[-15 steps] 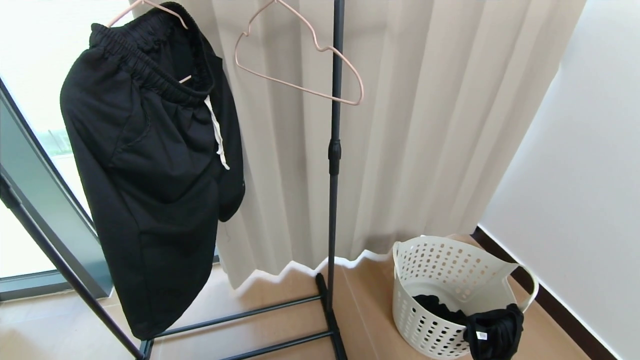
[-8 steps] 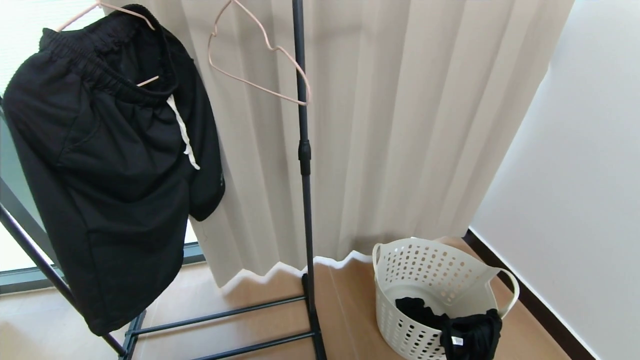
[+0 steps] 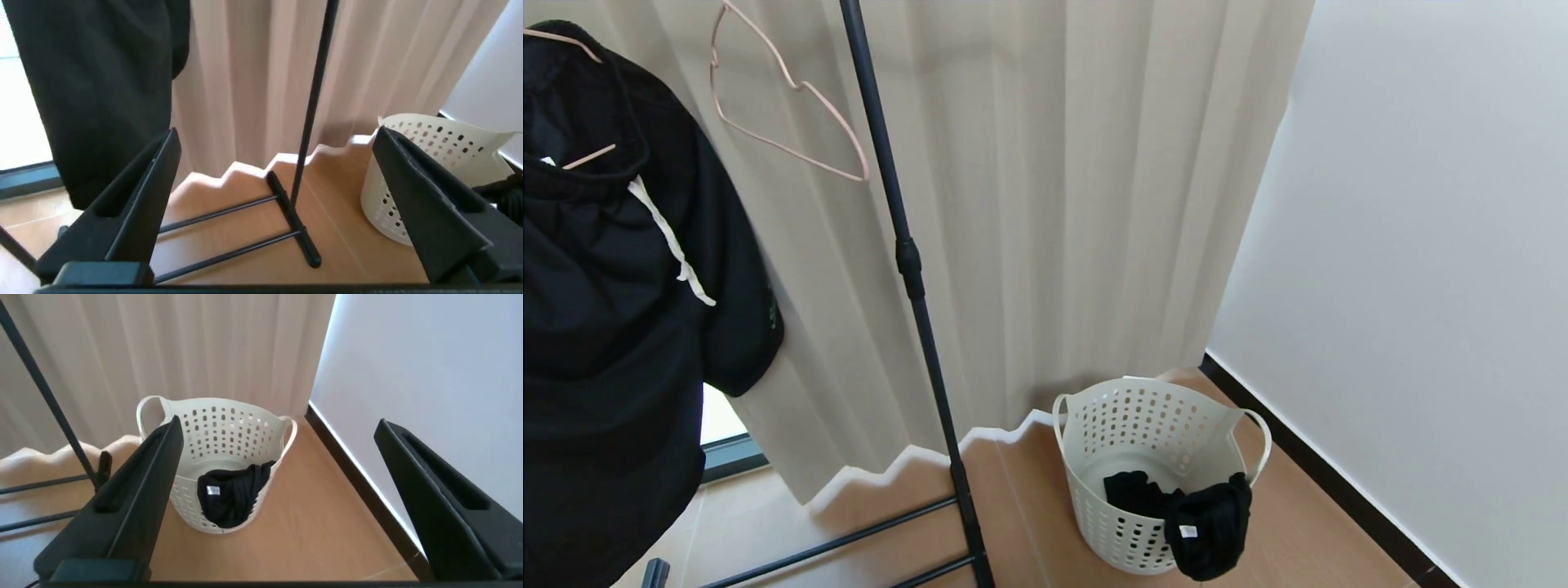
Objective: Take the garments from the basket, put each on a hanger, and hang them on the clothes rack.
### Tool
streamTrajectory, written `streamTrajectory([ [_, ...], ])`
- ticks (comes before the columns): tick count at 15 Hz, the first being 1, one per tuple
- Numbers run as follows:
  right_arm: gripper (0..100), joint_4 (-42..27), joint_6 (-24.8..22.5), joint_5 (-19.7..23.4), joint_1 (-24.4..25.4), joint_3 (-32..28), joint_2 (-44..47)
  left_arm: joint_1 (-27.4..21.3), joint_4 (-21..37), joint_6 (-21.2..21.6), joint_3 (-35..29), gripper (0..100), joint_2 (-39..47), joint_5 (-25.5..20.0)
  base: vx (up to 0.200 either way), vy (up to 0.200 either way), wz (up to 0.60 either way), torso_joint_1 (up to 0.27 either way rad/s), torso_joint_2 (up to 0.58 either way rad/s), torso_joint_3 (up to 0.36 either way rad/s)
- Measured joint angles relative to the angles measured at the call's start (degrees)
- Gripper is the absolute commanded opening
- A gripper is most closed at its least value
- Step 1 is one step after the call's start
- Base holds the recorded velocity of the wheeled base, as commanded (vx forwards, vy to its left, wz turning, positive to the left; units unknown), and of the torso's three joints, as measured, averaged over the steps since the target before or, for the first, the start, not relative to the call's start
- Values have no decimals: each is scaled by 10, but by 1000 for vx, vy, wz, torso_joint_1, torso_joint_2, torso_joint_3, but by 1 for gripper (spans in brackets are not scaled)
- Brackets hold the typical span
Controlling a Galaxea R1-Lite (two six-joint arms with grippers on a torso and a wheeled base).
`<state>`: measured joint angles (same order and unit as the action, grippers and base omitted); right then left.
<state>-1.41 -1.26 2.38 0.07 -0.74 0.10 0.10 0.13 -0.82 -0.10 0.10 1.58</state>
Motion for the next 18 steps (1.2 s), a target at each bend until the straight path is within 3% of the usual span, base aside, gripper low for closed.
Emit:
streamTrajectory([
  [9,100,-1,0,0,0,0,0,1,-1,0,0,100,0,0,0,0,-67,0,6,6],
  [14,100,-1,0,0,0,0,0,1,1,0,0,100,0,1,0,0,0,-32,319,274],
  [18,100,-1,0,0,0,0,0,1,0,0,0,100,0,0,0,0,0,-4,65,36],
])
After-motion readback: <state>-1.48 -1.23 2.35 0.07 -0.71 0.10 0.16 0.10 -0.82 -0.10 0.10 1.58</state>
